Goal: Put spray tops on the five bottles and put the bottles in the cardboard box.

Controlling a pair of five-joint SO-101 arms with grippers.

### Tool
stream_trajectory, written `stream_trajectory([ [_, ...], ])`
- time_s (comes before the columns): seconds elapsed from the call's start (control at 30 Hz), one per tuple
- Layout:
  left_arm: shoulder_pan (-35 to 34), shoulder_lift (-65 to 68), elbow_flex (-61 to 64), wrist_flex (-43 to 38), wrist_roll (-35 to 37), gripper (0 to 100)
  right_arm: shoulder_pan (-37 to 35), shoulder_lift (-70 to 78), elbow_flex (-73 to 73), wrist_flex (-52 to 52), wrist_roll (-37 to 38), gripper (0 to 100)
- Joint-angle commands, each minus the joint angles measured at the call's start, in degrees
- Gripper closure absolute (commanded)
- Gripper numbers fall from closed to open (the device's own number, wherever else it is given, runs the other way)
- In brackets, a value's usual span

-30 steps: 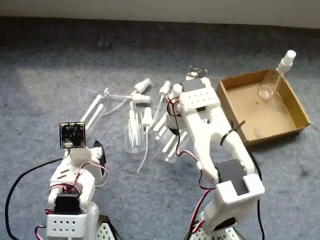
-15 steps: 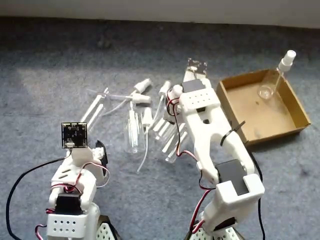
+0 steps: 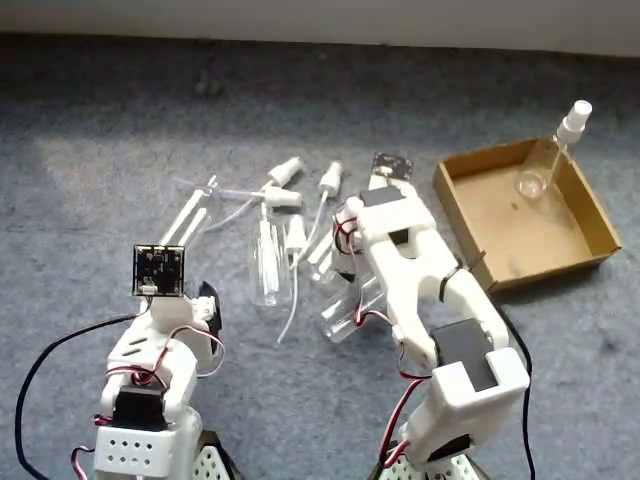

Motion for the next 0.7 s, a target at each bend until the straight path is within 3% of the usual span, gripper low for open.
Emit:
stream_trajectory([
  [0.0,1.10,-0.31,-0.04,-1.23,-0.44,99,1.45,-0.84,-0.40,2.33,5.45,67.3],
  [0.2,1.10,-0.31,-0.04,-1.23,-0.44,99,4.35,-0.66,-0.31,4.00,6.51,77.2],
  [0.67,1.10,-0.31,0.04,-1.23,-0.44,99,4.79,-0.57,-0.48,6.81,6.59,77.2],
])
